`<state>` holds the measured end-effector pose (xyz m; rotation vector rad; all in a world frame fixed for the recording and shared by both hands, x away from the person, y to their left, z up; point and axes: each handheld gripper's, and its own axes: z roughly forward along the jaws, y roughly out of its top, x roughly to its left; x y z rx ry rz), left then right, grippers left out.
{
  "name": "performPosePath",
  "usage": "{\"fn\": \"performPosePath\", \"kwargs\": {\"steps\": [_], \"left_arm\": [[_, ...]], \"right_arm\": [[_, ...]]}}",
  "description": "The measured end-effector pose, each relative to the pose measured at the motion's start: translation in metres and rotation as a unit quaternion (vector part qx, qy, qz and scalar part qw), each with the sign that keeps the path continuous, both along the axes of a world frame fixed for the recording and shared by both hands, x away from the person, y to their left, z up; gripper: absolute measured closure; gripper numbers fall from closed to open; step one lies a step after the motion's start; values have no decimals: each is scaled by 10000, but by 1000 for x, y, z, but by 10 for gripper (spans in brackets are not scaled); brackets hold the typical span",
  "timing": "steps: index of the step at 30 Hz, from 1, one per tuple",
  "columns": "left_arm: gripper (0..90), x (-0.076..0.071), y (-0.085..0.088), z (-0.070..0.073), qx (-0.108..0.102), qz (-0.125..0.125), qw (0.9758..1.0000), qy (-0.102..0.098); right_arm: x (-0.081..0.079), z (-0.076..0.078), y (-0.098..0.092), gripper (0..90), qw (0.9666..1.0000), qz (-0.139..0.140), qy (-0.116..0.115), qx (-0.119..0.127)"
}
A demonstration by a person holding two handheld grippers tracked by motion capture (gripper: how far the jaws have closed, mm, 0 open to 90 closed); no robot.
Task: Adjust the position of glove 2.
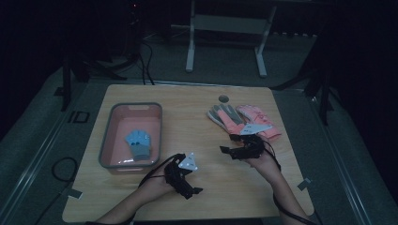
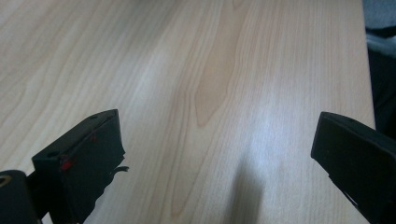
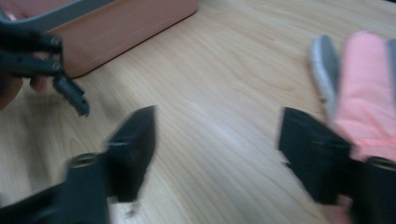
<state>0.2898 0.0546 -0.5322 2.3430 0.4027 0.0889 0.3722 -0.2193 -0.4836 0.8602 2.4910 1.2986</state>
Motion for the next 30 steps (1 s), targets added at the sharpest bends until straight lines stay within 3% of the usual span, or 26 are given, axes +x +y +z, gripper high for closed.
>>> {"fn": "performPosePath", "kwargs": {"steps": [2, 9, 12, 14, 17, 19, 21, 26, 30], "left_arm": [[25, -2, 0, -3, 41, -34, 10000, 20], [25, -6, 7, -9, -104, 96, 9999, -1], [25, -7, 9, -10, -127, 134, 9998, -50], [25, -8, 11, -11, -198, 175, 9996, -31], [25, -8, 12, -12, -207, 201, 9996, -35], [25, -8, 13, -13, -222, 210, 9995, 13], [25, -8, 14, -14, -222, 214, 9995, 51], [25, -8, 15, -14, -267, 236, 9993, 62], [25, -7, 16, -14, -250, 266, 9993, 38]], "right_arm": [[5, 4, -8, 437, 9998, -93, -151, -69], [29, 11, -30, 594, 9988, -457, -102, -132], [39, 11, -34, 620, 9981, -576, -116, -161], [54, 8, -38, 667, 9967, -781, -42, -203], [71, 1, -38, 667, 9951, -931, 78, -338], [82, -3, -36, 667, 9935, -1015, 278, -423], [90, -5, -34, 668, 9922, -1052, 299, -605], [111, -7, -32, 666, 9898, -1166, 354, -744], [125, -13, -27, 643, 9868, -1161, 408, -1050]]}}
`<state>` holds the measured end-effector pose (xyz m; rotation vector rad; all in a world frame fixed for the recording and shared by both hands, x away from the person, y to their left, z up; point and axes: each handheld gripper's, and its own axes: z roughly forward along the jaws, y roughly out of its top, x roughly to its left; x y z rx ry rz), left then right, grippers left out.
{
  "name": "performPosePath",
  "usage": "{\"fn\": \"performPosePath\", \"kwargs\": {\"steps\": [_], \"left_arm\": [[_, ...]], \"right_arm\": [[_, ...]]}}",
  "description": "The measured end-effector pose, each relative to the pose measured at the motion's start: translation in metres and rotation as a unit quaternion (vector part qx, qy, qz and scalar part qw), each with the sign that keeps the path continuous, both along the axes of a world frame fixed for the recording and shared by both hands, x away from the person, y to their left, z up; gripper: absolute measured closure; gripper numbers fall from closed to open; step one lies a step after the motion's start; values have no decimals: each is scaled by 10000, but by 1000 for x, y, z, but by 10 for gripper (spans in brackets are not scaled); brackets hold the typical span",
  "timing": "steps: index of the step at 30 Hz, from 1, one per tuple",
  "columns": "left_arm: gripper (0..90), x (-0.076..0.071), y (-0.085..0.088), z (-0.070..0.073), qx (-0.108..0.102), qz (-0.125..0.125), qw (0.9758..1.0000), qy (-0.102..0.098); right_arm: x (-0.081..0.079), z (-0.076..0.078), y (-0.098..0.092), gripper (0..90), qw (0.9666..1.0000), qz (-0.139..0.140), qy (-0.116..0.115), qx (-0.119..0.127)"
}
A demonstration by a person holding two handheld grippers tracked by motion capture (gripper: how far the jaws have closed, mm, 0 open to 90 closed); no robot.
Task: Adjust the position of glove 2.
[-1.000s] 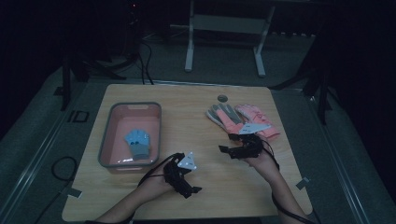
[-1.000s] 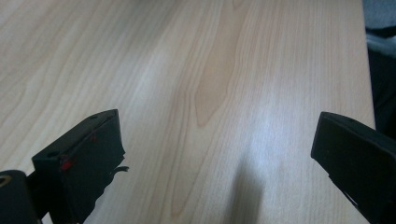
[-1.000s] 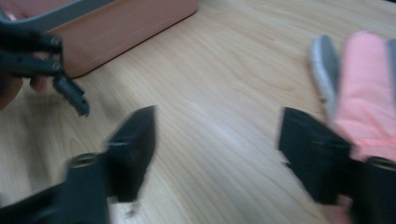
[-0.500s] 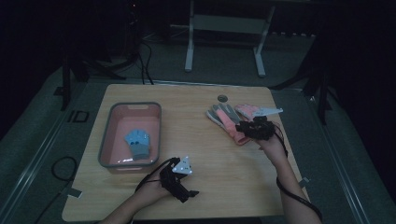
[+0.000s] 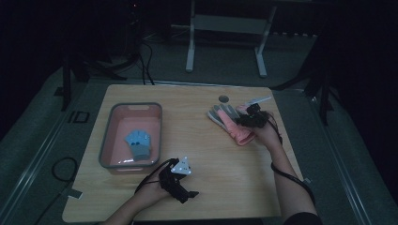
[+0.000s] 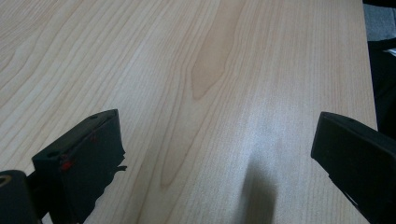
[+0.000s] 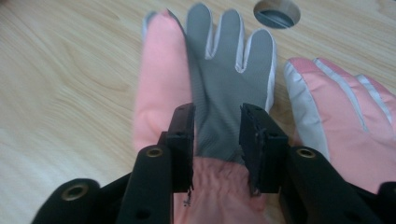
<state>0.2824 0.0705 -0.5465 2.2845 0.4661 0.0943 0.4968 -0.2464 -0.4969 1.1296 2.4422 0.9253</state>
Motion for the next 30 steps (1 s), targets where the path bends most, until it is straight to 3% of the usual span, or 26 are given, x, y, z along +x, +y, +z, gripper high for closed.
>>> {"fn": "performPosePath", "kwargs": {"steps": [4, 8, 13, 22, 26, 30], "left_arm": [[25, 0, 0, -1, 42, -17, 10000, 18], [25, 0, 0, -2, 80, -27, 10000, -9], [25, -1, 1, -1, 45, 3, 10000, -59], [25, -1, 3, -3, 19, 12, 10000, -42], [25, -2, 4, -3, 46, 24, 10000, -57], [25, -2, 5, -3, 31, 46, 10000, -67]], "right_arm": [[9, -8, 6, 646, 9993, 84, 139, -335], [16, -13, 9, 659, 9980, 117, 459, -425], [18, -19, 13, 691, 9968, 176, 559, -541], [16, -19, 16, 868, 9965, 33, 725, -408], [10, -13, 15, 893, 9958, -249, 877, 67], [-8, -2, 21, 895, 9953, -486, 802, 248]]}}
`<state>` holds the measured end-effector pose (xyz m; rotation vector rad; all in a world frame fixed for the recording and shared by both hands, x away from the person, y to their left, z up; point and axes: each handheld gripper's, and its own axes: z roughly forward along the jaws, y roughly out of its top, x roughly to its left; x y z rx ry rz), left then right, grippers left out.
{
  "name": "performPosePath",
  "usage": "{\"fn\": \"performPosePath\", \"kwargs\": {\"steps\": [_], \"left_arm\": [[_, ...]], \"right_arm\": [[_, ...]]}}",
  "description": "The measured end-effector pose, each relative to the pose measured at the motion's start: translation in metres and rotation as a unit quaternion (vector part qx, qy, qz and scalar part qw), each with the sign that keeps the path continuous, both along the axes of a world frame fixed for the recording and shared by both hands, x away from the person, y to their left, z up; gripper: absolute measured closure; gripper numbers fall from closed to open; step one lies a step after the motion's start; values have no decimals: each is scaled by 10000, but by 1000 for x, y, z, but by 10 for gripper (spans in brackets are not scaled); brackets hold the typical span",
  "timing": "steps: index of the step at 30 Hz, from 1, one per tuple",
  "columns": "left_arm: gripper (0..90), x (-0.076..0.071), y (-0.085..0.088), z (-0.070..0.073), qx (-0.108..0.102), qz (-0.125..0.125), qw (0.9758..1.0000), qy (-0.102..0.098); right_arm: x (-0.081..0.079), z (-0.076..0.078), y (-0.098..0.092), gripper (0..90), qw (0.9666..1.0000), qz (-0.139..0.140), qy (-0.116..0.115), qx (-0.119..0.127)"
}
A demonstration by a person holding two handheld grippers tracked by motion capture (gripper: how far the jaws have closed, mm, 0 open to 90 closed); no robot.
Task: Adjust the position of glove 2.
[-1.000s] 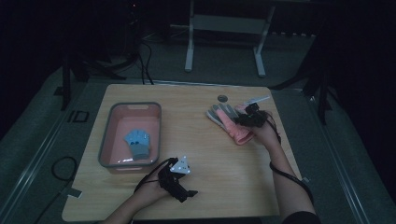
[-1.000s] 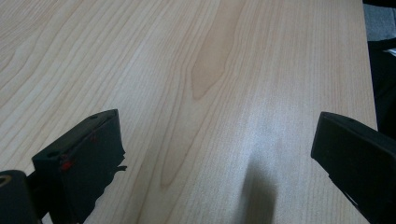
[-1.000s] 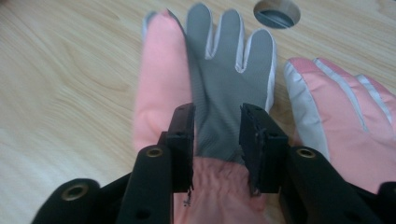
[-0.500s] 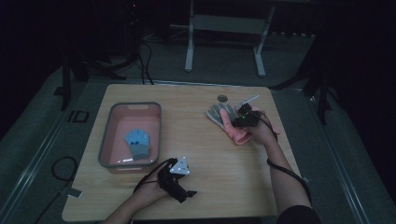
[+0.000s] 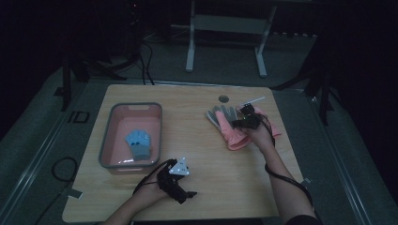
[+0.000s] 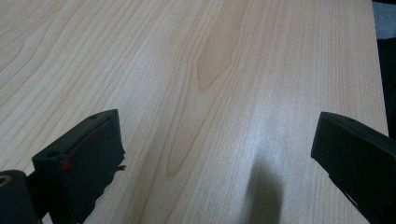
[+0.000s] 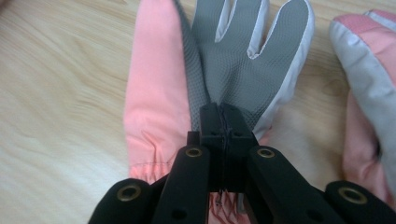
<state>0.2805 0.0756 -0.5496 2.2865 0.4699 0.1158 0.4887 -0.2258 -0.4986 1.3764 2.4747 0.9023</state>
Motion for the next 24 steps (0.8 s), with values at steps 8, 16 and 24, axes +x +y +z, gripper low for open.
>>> {"fn": "performPosePath", "kwargs": {"steps": [8, 16, 24], "left_arm": [[25, 0, 0, 0, 7, 9, 10000, -19], [25, -3, 0, 3, -56, 23, 9999, -121], [25, -2, 3, 4, -83, 53, 9999, -125]], "right_arm": [[-53, 33, 12, 895, 9953, -591, -420, 647], [-96, 33, 27, 894, 9878, -1197, -462, 880], [-122, 19, 42, 893, 9862, -1354, -367, 880]]}}
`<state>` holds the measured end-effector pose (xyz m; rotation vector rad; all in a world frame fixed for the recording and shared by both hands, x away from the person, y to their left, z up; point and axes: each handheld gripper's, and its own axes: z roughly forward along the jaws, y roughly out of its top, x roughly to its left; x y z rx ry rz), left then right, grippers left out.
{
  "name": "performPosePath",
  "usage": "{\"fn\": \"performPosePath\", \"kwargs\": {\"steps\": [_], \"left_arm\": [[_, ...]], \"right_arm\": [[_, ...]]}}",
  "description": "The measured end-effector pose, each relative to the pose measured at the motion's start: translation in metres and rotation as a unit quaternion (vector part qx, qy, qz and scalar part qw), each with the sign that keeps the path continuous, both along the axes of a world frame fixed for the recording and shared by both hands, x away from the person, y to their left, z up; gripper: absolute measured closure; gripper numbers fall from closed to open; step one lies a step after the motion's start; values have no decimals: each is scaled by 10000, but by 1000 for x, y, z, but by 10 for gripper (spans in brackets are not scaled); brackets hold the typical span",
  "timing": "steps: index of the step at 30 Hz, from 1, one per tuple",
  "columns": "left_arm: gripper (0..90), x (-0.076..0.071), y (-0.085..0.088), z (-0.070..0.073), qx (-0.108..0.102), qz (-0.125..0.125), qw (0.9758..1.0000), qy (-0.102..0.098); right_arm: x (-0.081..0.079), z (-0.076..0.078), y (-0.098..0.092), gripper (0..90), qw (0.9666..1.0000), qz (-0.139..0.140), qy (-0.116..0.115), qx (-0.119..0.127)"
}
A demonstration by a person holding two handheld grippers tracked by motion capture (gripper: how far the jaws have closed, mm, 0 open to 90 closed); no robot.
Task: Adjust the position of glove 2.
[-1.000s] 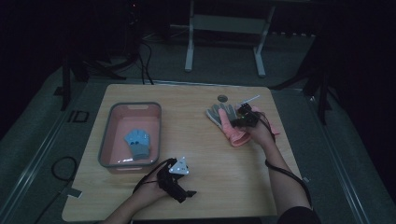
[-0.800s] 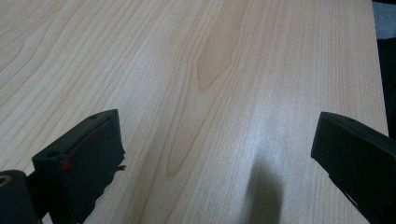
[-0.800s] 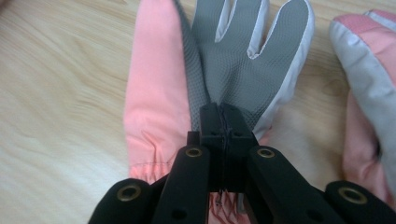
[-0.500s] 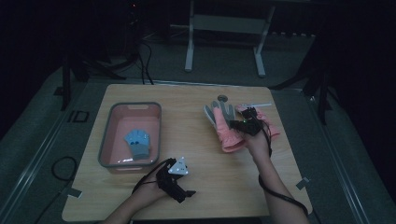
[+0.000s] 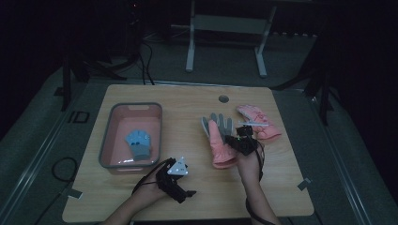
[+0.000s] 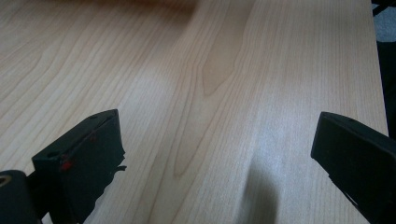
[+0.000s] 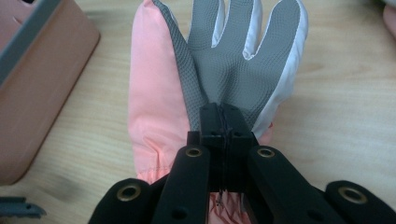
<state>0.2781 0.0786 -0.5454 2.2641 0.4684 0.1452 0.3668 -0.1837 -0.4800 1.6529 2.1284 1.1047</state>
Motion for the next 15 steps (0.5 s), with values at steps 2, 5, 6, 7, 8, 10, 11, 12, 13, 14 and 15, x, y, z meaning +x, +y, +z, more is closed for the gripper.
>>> {"fn": "performPosePath", "kwargs": {"steps": [2, 5, 6, 7, 8, 10, 11, 12, 13, 14, 15], "left_arm": [[25, 0, 0, 0, 26, -21, 10000, -8], [25, 0, 0, -2, 35, -23, 10000, 12], [25, 0, 0, -2, 44, -30, 10000, 23], [25, 0, 0, -3, 69, -51, 9999, 55], [25, 0, -1, -4, 87, -86, 9999, 93], [25, 0, -2, -6, 143, -124, 9997, 135], [25, 0, -3, -7, 166, -154, 9996, 155], [25, 0, -3, -8, 182, -172, 9995, 168], [25, 0, -4, -9, 207, -181, 9995, 179], [25, 0, -4, -9, 244, -193, 9994, 163], [25, 0, -4, -9, 248, -192, 9994, 159]], "right_arm": [[-5, -3, 2, 893, 10000, -56, -14, -35], [-8, -9, 1, 893, 9999, -97, 61, 42], [-8, -12, 1, 892, 9999, -110, 77, 12], [-9, -15, 2, 892, 9999, -133, 103, 14], [-9, -18, 2, 891, 9998, -143, 126, 17], [-9, -24, 3, 891, 9996, -182, 217, 1], [-8, -28, 3, 890, 9995, -198, 243, -27], [-8, -32, 3, 889, 9993, -220, 308, 14], [-7, -35, 3, 887, 9992, -238, 332, -6], [-7, -38, 4, 885, 9991, -255, 339, -31], [-7, -40, 4, 882, 9990, -268, 364, -12]]}}
